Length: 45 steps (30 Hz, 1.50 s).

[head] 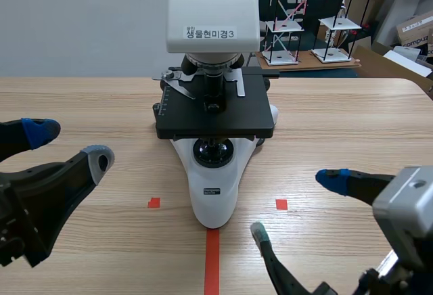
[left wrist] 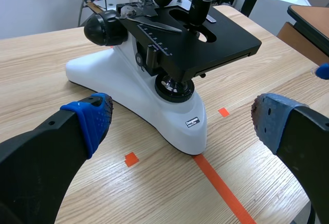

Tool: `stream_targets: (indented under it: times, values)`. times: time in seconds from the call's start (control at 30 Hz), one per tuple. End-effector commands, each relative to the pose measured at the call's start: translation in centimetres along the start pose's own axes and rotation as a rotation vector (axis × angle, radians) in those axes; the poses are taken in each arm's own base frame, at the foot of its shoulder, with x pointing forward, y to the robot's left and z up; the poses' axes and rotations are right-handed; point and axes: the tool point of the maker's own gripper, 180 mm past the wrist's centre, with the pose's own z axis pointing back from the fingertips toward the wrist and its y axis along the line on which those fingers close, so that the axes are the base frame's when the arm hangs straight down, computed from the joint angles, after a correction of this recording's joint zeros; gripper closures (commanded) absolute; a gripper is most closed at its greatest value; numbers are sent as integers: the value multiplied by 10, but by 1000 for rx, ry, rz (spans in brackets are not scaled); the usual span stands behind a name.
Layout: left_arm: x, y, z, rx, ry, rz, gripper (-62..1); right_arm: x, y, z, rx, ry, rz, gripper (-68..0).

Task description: Return to the home posture

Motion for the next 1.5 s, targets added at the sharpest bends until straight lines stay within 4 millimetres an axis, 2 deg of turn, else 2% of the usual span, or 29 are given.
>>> stream_targets:
  times: [0.0,0.33,1.47]
  values:
    - [7,-2,0,-3,-28,5,-566,4,-10,0,-17,-8,21,-578]
    - [7,-2,0,-3,-28,5,-566,-1,-24,3,-42,39,55,-580]
    - [7,-2,0,-3,-28,5,-566,-3,-24,4,-33,49,63,-578]
